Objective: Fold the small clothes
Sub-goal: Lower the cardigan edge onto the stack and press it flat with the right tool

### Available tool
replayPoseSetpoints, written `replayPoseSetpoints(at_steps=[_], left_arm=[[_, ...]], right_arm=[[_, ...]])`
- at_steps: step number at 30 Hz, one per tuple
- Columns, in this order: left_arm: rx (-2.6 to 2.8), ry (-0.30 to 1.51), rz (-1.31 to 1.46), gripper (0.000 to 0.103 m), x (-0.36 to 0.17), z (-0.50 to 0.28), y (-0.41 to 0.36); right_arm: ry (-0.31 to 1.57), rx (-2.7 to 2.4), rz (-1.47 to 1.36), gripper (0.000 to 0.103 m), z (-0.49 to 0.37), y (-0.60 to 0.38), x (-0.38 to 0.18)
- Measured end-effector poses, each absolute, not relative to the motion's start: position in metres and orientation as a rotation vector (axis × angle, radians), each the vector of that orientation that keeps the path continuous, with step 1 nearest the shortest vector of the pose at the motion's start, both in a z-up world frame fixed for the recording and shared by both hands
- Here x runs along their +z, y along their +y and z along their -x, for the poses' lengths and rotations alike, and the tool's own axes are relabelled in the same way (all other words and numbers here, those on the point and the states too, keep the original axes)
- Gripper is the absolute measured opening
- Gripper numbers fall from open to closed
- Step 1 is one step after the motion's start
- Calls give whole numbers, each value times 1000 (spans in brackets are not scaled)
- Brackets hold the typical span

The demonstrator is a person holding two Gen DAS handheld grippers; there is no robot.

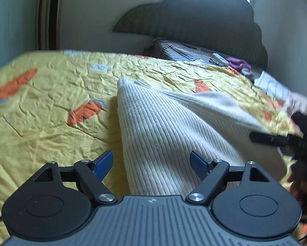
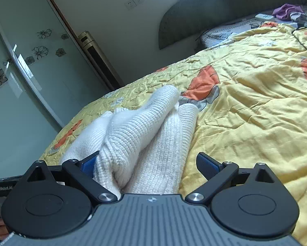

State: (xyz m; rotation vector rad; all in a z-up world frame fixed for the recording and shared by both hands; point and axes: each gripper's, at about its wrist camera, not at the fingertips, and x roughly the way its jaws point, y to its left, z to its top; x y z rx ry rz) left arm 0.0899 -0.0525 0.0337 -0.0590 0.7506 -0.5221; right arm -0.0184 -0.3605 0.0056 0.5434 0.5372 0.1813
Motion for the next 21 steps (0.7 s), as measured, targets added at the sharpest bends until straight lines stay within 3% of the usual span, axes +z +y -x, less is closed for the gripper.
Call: replayPoseSetpoints(at_steps=[5,11,14,16,18,21], left_arm=[[-612,939,311,85,13,-143,-41],[-658,1062,503,89,-17,-190,-35],[-694,1111,612,88,-34,-201,-33],[-692,1074,582,80,-32,-195,-34],[-692,1019,523,65,-25,-186,-35],[-699,940,446,55,-11,-178,-36]], right_arm=[[608,316,-685,91,-14,-370,-17],[640,416,-727,91,-33,-373,-26],[650,423,-707,85,-38,-368,-25],[650,425,-696,76,-37,-364,-24],[637,422,-703,72,-34,-362,-24],[604,426,-710,71,-30,-358,-18]])
